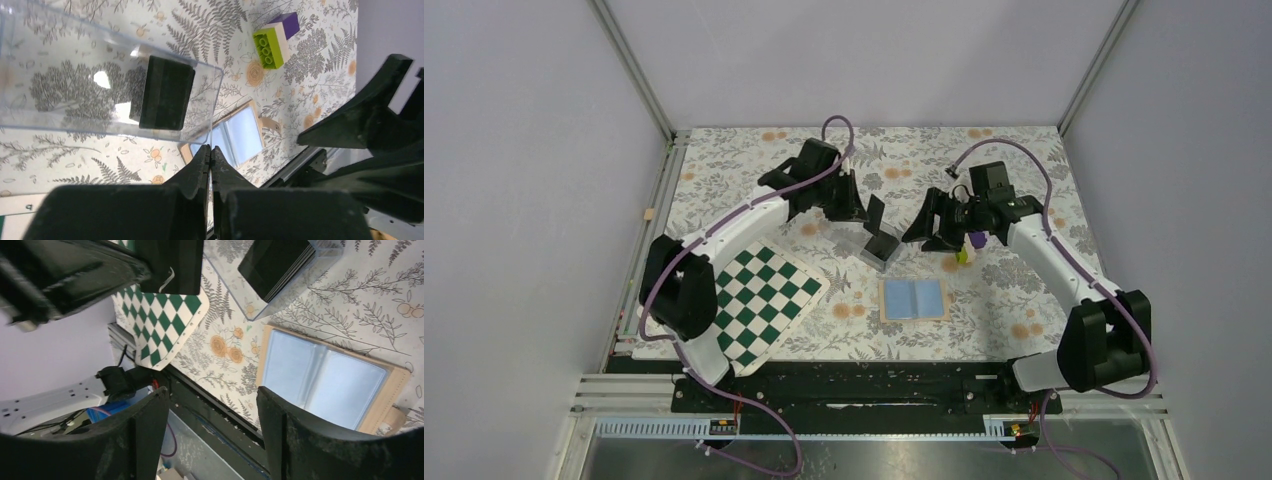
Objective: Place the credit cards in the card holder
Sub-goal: Pick up the credit card from the storage box.
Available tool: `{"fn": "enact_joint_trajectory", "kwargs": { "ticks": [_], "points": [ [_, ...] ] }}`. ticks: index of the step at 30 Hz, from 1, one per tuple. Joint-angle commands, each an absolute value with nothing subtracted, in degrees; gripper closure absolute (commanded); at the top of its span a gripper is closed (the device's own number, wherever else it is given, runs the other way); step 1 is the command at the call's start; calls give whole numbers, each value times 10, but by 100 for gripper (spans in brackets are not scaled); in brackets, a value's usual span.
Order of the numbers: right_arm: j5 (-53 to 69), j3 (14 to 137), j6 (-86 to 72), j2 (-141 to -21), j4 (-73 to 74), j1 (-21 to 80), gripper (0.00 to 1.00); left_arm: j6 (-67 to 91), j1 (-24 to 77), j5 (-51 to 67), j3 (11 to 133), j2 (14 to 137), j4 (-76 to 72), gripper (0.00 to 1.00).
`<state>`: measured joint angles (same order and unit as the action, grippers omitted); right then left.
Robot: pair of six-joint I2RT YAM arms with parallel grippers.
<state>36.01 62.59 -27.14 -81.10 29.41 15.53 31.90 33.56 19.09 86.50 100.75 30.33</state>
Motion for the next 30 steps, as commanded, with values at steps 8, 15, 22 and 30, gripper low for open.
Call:
{"fn": "enact_joint_trajectory", "kwargs": {
  "ticks": [8,15,22,30],
  "points": [
    [529,510,-427,-711,88,112,26,566,297,393,620,834,-22,100],
    [586,433,-595,-687,-155,112,28,667,297,412,516,746,-136,100],
    [594,421,-661,-689,-240,126,34,708,299,428,474,718,-190,100],
    [577,436,-660,-714,-239,167,42,715,299,434,461,705,-199,100]
  ]
}}
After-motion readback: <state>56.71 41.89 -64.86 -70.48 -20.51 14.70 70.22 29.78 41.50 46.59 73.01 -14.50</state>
